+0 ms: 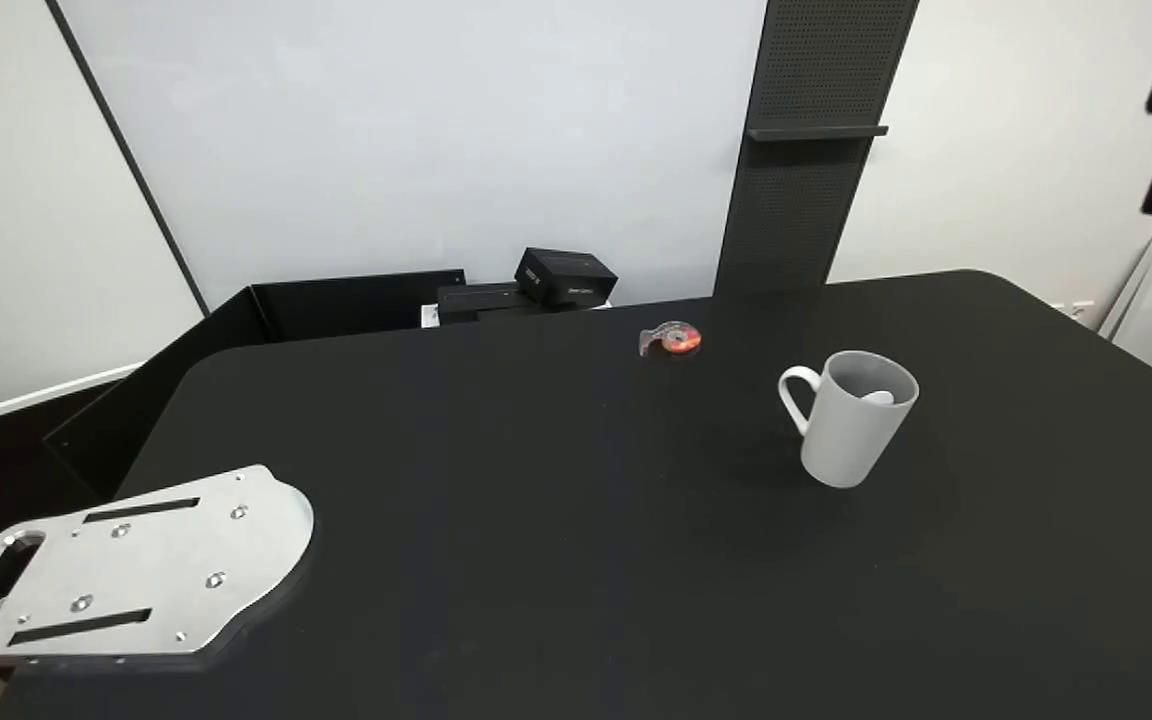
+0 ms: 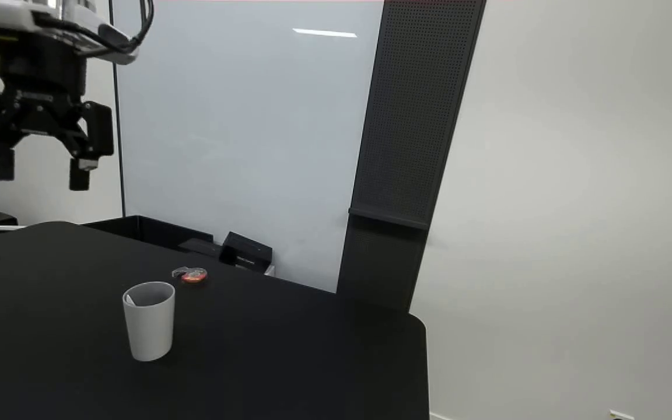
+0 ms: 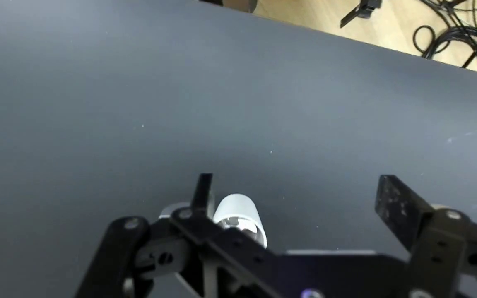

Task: Remove the white spoon from the grey mug

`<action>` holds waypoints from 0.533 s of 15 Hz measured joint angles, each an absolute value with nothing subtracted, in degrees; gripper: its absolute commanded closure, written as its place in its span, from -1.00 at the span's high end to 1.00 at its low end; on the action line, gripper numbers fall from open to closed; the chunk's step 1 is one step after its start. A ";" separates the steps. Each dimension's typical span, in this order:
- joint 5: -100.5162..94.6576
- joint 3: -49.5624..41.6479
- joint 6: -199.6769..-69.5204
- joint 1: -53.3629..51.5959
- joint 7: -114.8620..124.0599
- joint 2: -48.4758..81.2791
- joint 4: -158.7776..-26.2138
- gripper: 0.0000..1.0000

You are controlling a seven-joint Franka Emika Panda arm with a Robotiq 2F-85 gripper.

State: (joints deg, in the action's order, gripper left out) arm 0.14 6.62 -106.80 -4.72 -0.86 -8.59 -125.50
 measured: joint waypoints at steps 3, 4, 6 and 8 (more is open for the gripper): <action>-3.06 6.62 -113.38 -4.86 -8.95 -3.19 -124.33 1.00; -4.09 6.61 -115.01 -4.87 -11.13 -1.22 -123.56 1.00; -6.73 6.61 -117.25 -4.91 -14.37 2.81 -121.48 1.00; -9.49 6.62 -118.44 -5.06 -16.39 6.53 -119.14 1.00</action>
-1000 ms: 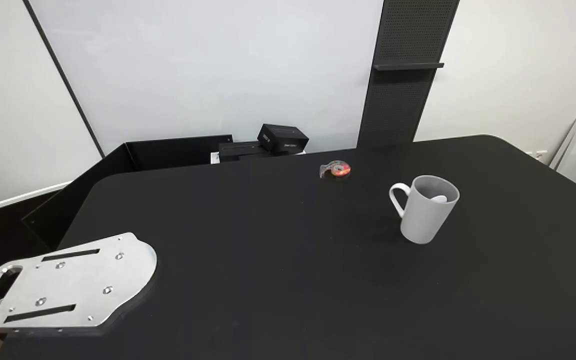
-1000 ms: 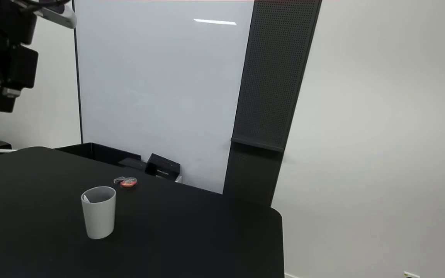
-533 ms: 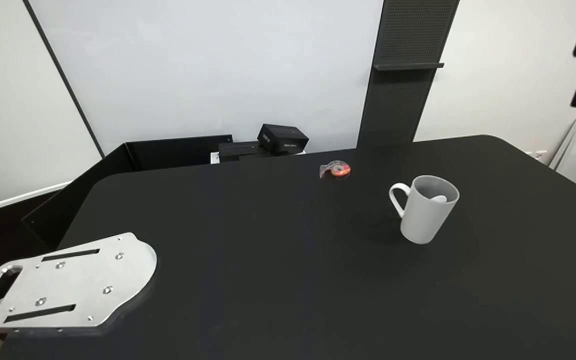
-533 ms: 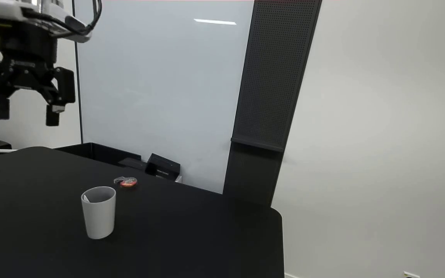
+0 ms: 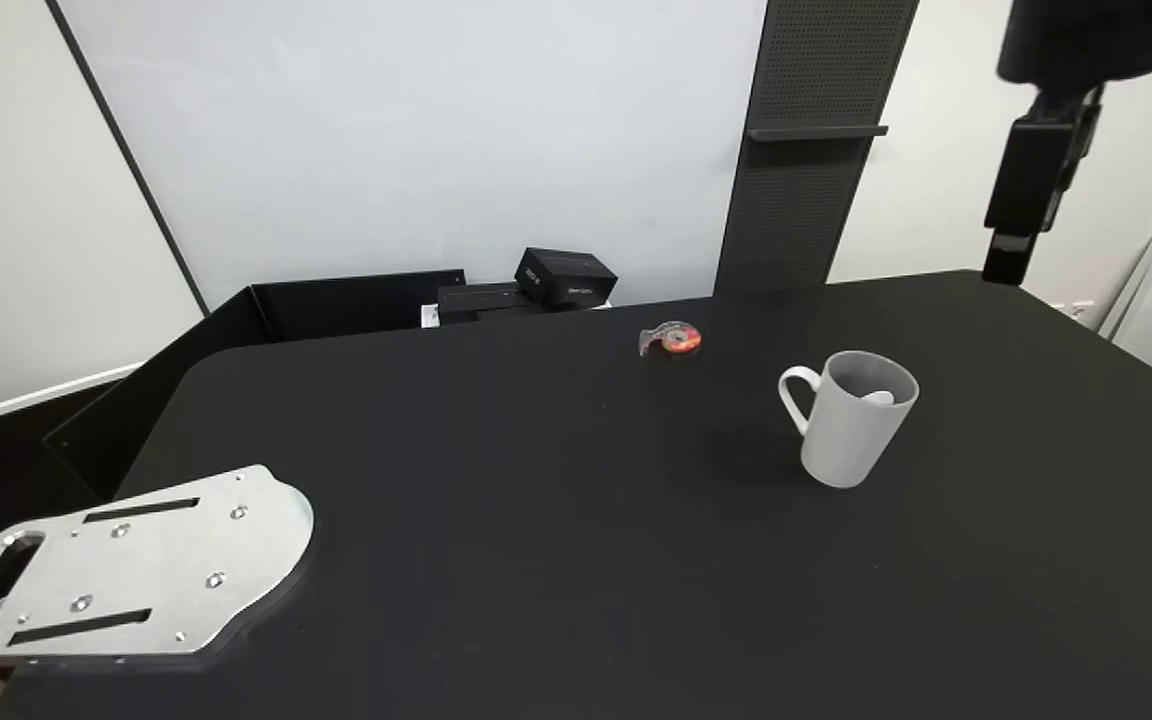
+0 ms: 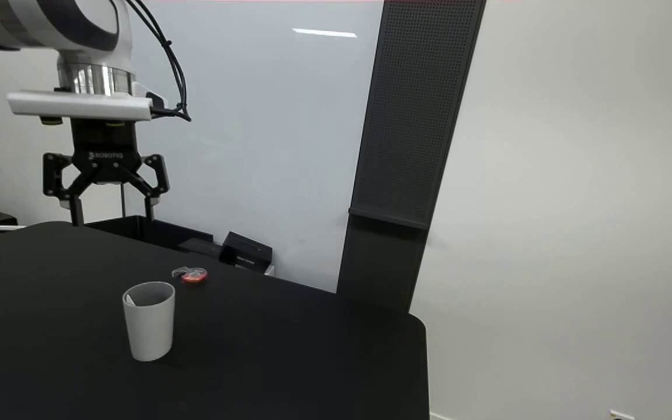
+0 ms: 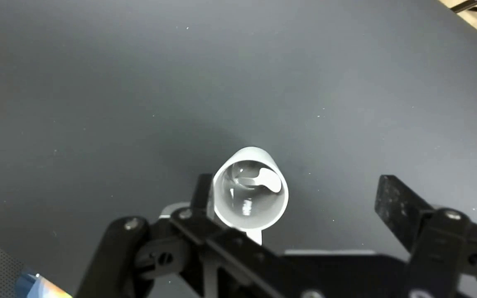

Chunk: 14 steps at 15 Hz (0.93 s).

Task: Remove the white spoon from the grey mug

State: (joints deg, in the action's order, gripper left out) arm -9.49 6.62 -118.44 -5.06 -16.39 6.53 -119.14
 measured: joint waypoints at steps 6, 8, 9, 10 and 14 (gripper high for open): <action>-13.27 7.58 -120.48 -5.73 -27.41 14.31 -113.37 1.00; -14.45 8.04 -120.43 -6.03 -29.66 15.71 -112.17 1.00; -15.25 8.14 -120.42 -6.27 -30.15 16.22 -111.77 1.00; -16.19 8.19 -120.42 -6.51 -30.37 16.58 -111.57 1.00; -18.87 8.41 -120.46 -7.05 -31.40 17.50 -111.46 1.00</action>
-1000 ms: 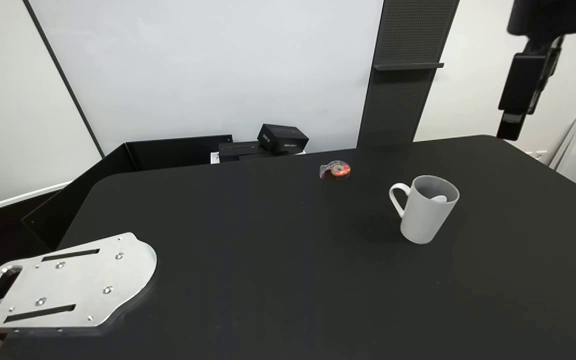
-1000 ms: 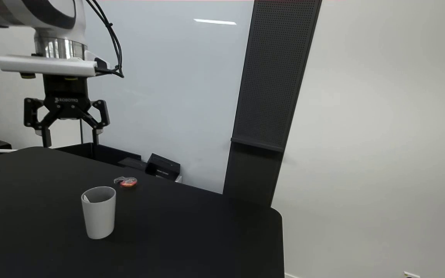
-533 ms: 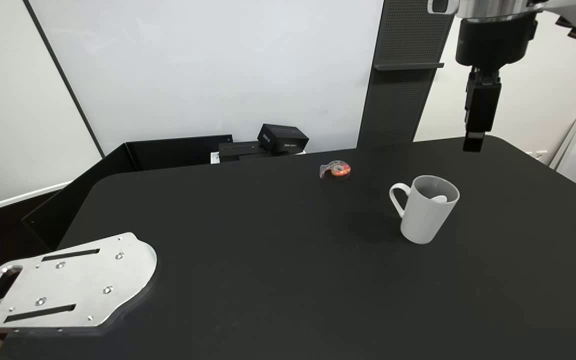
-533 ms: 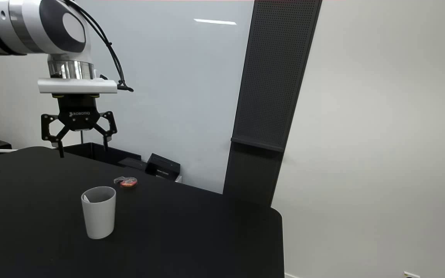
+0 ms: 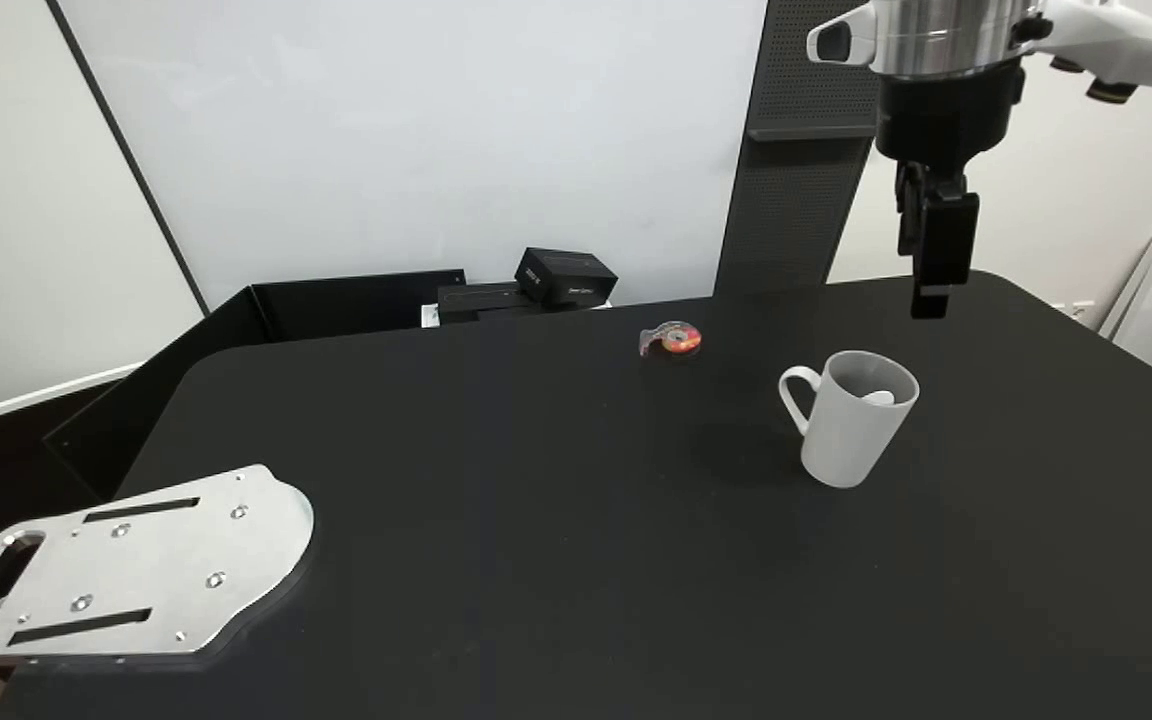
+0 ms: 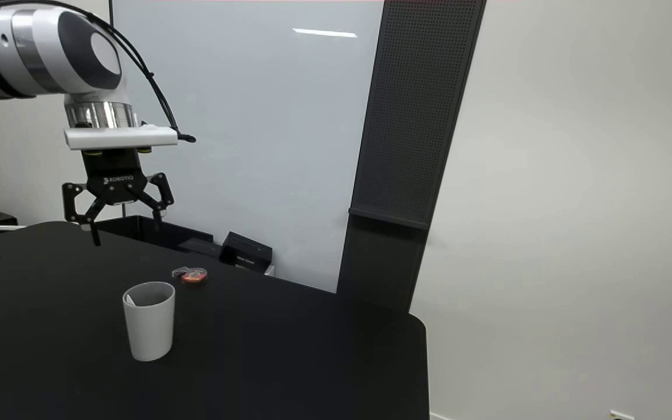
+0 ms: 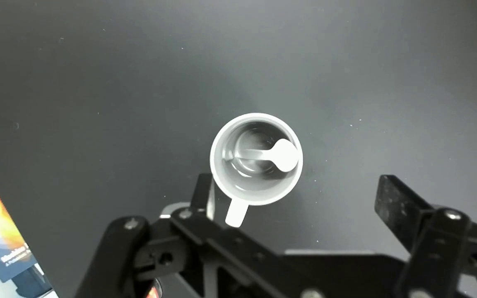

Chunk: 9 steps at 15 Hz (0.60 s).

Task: Remove the white spoon from the grey mug

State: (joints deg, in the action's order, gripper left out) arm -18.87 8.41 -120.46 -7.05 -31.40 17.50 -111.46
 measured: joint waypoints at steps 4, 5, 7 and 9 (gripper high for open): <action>-19.14 8.72 -120.41 -7.11 -31.89 18.21 -111.46 1.00; -19.05 8.79 -120.34 -7.12 -31.90 18.35 -111.46 1.00; -18.35 8.90 -118.71 -7.12 -31.89 18.56 -111.39 1.00; -18.08 8.93 -118.16 -7.12 -31.89 18.58 -111.33 1.00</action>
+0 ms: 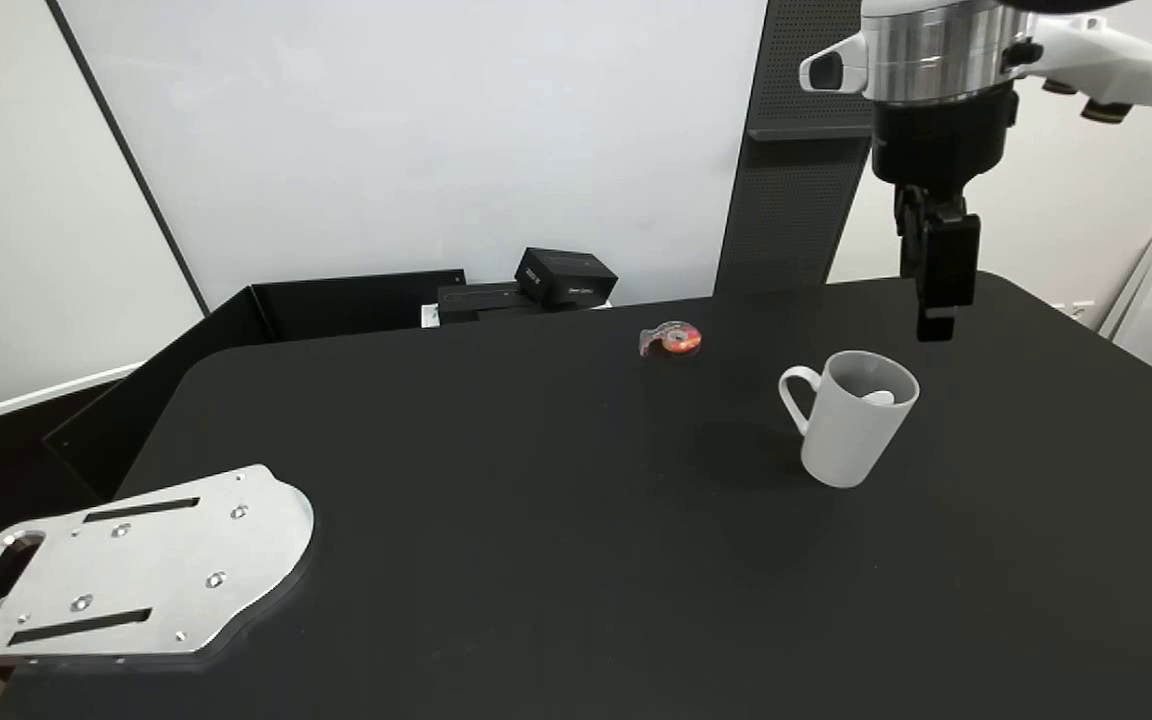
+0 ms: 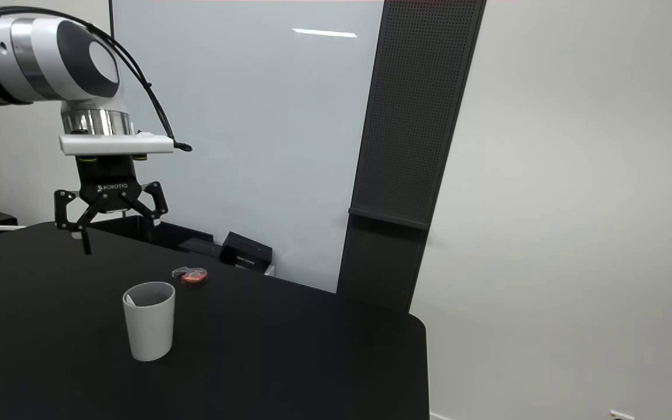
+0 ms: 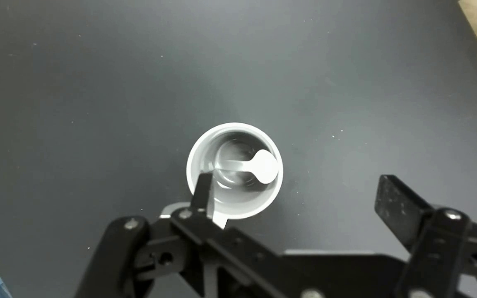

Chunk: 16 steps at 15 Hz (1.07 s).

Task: Remove the white spoon from the grey mug

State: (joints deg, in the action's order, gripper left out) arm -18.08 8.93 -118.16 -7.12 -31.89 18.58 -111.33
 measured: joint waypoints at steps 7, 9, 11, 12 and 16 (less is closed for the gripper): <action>-18.07 8.96 -118.01 -7.12 -31.89 18.58 -111.23 1.00; -18.07 8.96 -118.00 -7.12 -31.89 18.58 -111.23 1.00; -18.11 8.96 -118.08 -7.12 -31.89 18.64 -111.31 1.00; -18.12 8.96 -118.12 -7.12 -31.89 18.80 -111.35 1.00; -18.09 8.96 -119.13 -7.07 -31.74 20.10 -111.35 1.00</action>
State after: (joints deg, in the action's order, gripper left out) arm -18.09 8.96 -119.13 -7.07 -31.74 20.10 -111.35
